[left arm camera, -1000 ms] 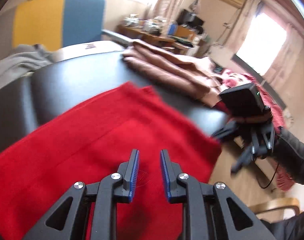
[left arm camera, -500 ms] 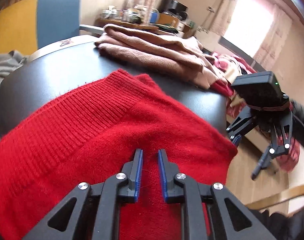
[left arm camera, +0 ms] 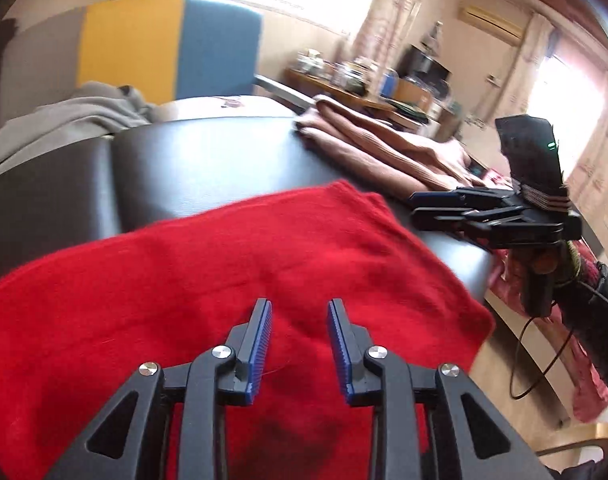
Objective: Fold clothes
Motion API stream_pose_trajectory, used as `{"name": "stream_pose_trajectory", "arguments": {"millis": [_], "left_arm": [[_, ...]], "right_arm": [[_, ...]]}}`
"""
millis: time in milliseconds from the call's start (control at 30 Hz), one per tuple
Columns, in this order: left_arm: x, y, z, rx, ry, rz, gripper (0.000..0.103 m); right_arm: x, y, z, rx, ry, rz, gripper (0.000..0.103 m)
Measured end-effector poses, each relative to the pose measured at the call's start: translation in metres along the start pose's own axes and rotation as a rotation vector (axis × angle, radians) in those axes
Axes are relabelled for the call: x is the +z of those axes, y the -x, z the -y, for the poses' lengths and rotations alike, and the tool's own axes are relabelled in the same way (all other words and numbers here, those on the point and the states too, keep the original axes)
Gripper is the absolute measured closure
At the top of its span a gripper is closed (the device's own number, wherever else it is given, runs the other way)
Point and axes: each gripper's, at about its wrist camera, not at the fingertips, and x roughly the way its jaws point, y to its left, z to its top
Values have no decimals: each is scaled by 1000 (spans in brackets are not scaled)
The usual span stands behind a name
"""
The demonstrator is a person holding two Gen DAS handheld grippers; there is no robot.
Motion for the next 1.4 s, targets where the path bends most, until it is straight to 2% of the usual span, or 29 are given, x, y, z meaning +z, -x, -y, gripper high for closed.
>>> {"name": "stream_pose_trajectory", "arguments": {"millis": [133,167,200,333,433,567,667,733,767,867,900,967,1033,1067,1100,1133,1167,1200,1267,1400], "left_arm": [[-9,3,-19,6,58,-4,74],[-11,3,-21,14,58,-13,74],[-13,3,-23,23,57,-20,74],[-13,22,-22,45,0,42,74],[-8,26,-39,123,-29,29,72],[4,33,-71,187,-36,10,61],[13,37,-95,214,-34,-1,56],[17,38,-105,207,-26,-6,53],[19,35,-107,197,-29,-15,51],[23,26,-113,170,-37,-41,47],[24,22,-115,162,-40,-50,46],[24,15,-115,158,-45,-68,46],[21,11,-115,156,-41,-78,46],[19,11,-114,161,-44,-77,48],[17,10,-113,166,-48,-75,55],[15,10,-111,171,-52,-72,60],[14,11,-109,174,-61,-65,69],[13,11,-108,178,-68,-57,83],[12,16,-105,189,-66,-29,92],[15,34,-107,175,6,66,95]], "right_arm": [[11,-45,-5,-85,14,-77,48],[12,-55,-7,-105,13,-102,62],[13,-63,-9,-123,12,-123,89],[5,-47,-13,-178,25,-93,94],[-3,-44,4,-215,-53,-108,94],[-9,-45,12,-193,-114,-82,90],[-6,-35,9,-208,-133,-41,77],[0,-25,-2,-229,-127,13,74],[6,-24,-10,-217,-113,39,68],[24,-21,-43,-113,-40,70,39],[29,-28,-55,-69,-14,56,33],[37,-44,-75,-3,21,22,33],[41,-64,-87,23,25,-16,33],[41,-75,-91,25,20,-34,35],[41,-86,-90,13,15,-49,46],[40,-93,-91,0,1,-60,60],[39,-99,-91,-13,-12,-72,90],[37,-105,-92,-25,-23,-81,95],[35,-103,-94,-39,-18,-73,96],[43,-97,-95,-79,2,-42,98]]}}
